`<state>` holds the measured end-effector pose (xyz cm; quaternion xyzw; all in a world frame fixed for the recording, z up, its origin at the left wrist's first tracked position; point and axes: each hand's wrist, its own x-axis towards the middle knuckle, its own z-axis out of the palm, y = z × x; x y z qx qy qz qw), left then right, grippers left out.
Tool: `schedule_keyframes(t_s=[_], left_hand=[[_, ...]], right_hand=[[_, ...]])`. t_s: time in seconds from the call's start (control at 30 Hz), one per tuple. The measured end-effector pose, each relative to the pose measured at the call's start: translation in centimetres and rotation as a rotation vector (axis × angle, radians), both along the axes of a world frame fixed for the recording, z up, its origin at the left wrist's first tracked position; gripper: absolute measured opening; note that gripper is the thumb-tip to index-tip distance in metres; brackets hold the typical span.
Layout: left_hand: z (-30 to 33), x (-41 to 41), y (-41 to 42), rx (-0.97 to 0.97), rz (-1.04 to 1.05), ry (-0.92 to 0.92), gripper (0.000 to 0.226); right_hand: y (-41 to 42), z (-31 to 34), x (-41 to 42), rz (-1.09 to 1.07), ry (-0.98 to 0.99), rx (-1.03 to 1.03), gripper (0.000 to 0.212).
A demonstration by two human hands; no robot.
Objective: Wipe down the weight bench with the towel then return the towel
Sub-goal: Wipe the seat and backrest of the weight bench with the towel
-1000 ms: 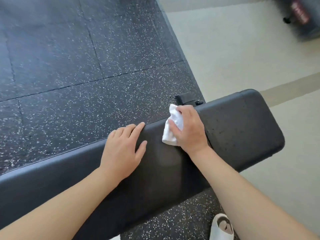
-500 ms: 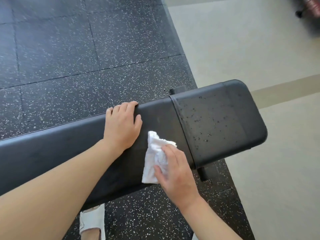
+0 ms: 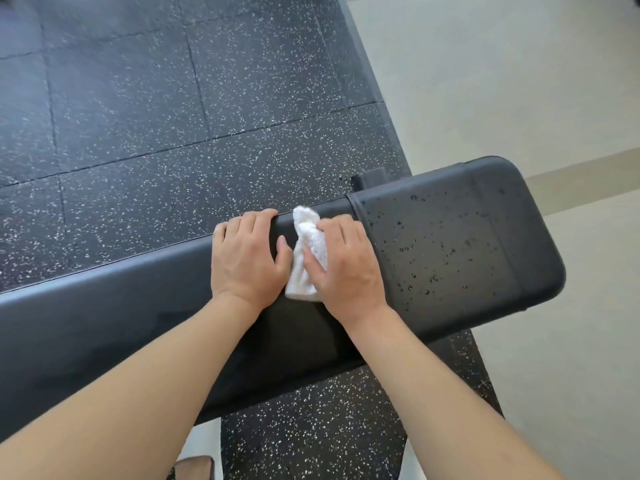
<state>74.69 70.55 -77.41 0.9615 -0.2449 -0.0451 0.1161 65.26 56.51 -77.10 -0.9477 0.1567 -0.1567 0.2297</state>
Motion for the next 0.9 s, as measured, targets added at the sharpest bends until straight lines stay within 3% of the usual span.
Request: schedule_keyframes(t_s=[0.27, 0.67, 0.77, 0.9], left_hand=[[-0.3, 0.1, 0.0, -0.013, 0.001, -0.022, 0.050], [-0.8, 0.2, 0.3, -0.033, -0.011, -0.024, 0.050], [-0.7, 0.1, 0.3, -0.037, -0.014, -0.033, 0.051], [-0.6, 0.1, 0.1, -0.037, -0.002, -0.034, 0.052]], right_hand=[[3.7, -0.1, -13.0, 0.106, 0.083, 0.122, 0.026], [-0.9, -0.8, 6.7, -0.074, -0.016, -0.117, 0.030], [-1.0, -0.8, 6.5, -0.058, -0.018, -0.115, 0.027], [0.7, 0.0, -0.2, -0.001, 0.007, -0.017, 0.023]])
